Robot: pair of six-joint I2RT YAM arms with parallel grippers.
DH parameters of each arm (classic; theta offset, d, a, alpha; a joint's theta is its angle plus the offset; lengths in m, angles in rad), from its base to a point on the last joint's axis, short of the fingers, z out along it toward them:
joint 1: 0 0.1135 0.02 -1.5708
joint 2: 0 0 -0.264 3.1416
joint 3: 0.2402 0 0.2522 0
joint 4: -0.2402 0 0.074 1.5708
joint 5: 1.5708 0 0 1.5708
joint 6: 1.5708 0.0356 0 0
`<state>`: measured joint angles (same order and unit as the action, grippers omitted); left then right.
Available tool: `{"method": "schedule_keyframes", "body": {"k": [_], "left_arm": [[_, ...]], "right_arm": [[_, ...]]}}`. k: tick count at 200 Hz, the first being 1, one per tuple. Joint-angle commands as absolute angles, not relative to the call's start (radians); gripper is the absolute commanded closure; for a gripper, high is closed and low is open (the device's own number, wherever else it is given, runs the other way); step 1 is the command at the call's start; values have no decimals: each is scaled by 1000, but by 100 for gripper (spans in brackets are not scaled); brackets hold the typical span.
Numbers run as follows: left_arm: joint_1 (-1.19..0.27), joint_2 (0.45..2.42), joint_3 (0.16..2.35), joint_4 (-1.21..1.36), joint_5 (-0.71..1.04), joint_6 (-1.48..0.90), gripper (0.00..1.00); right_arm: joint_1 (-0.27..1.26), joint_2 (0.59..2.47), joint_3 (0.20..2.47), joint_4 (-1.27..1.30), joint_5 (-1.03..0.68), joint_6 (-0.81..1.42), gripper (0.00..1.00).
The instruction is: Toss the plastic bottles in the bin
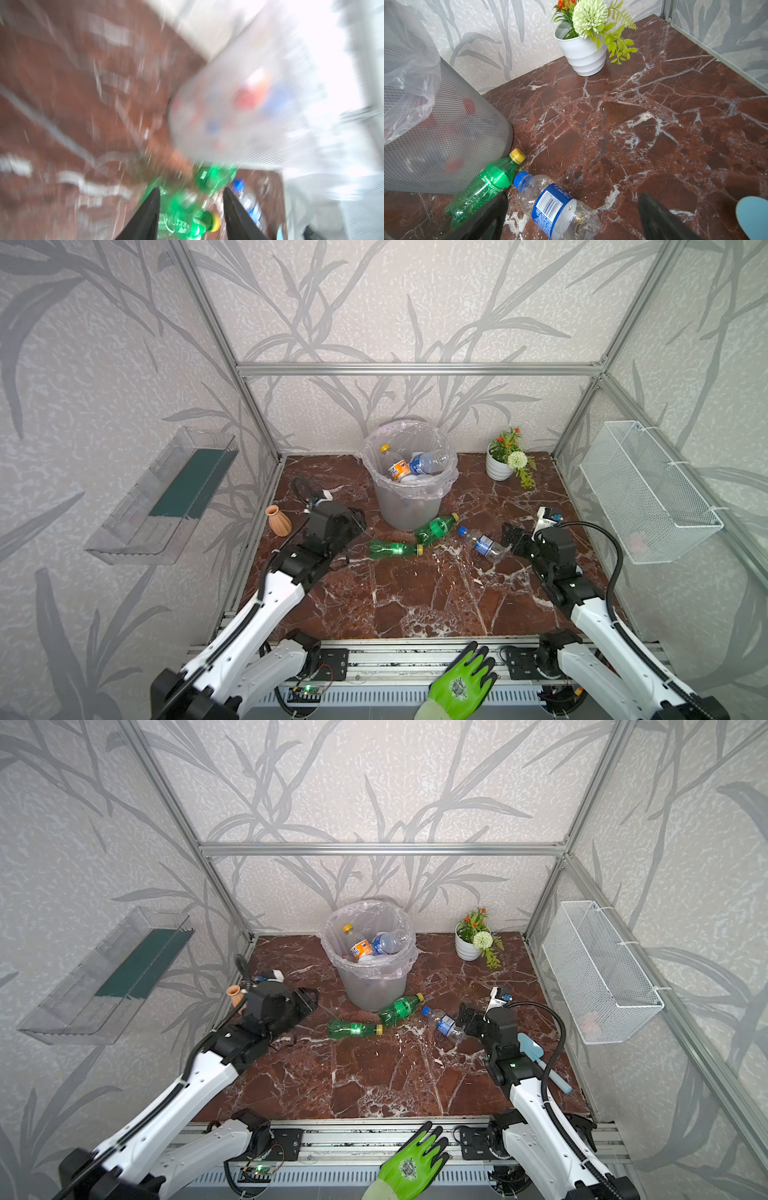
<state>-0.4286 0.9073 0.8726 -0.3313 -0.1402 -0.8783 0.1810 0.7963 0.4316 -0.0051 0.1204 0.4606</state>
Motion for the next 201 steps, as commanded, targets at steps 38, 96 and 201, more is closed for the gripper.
{"method": "schedule_keyframes", "body": {"k": [38,96,201], "left_arm": [[-422,917,1062,-367,-318,-567,46],[-411,958,846,-420,-204,-715,28],[-437,1145,781,-604,23,-616,3]], "right_arm": [[172,790,423,-5,121,463,3],[174,886,473,-23,-46,418,4],[173,967,511,-31,-77,406,3]]}}
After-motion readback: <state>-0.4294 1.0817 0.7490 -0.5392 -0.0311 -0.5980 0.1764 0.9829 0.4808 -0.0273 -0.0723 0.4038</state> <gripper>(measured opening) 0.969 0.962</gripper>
